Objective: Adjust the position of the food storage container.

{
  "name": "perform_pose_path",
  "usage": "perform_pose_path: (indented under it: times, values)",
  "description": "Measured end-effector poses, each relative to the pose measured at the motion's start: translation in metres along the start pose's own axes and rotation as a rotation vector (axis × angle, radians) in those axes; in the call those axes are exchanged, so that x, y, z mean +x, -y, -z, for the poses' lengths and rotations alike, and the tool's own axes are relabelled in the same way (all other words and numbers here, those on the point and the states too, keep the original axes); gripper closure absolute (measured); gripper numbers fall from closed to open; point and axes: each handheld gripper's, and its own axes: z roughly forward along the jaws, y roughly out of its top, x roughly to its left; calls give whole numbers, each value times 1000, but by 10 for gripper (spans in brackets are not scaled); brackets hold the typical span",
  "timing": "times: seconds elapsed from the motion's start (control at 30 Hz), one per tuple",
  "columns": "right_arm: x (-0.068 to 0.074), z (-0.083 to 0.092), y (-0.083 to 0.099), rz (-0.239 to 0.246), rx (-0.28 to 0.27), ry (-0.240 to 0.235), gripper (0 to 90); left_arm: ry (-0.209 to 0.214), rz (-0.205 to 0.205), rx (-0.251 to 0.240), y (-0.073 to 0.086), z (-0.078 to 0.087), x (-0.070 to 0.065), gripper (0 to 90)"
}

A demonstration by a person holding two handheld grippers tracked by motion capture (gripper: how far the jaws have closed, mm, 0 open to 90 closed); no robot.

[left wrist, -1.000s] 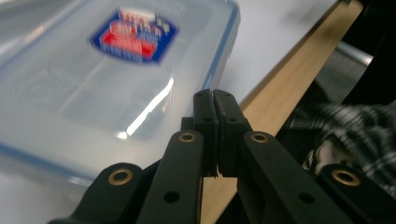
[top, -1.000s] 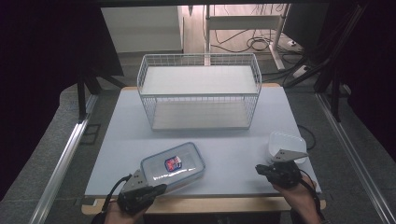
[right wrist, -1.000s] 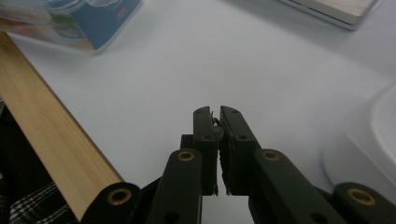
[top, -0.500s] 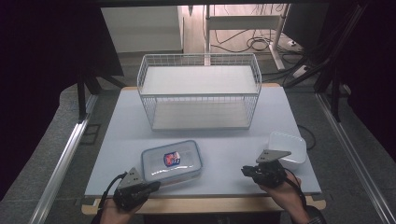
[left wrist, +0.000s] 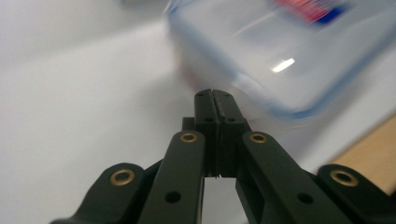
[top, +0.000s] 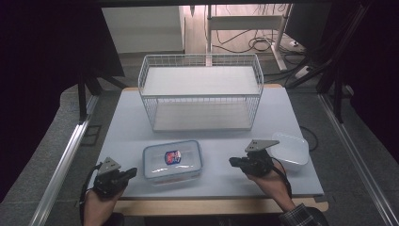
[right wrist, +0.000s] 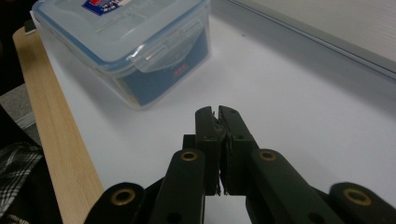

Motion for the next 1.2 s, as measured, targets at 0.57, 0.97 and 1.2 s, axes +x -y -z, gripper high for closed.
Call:
perform_pose_path:
  times: [0.57, 0.97, 1.2]
  values:
    - [-5, -18, 7, -6, 45, 74, 849, 0, -97, 56, -52, -63, -31, 898]
    - [-12, -3, 15, -15, 60, 167, 828, 63, -150, 53, -75, -91, -52, 898]
    - [-13, 17, 20, 17, 36, 214, 776, 49, -153, 4, -68, -63, -48, 787]
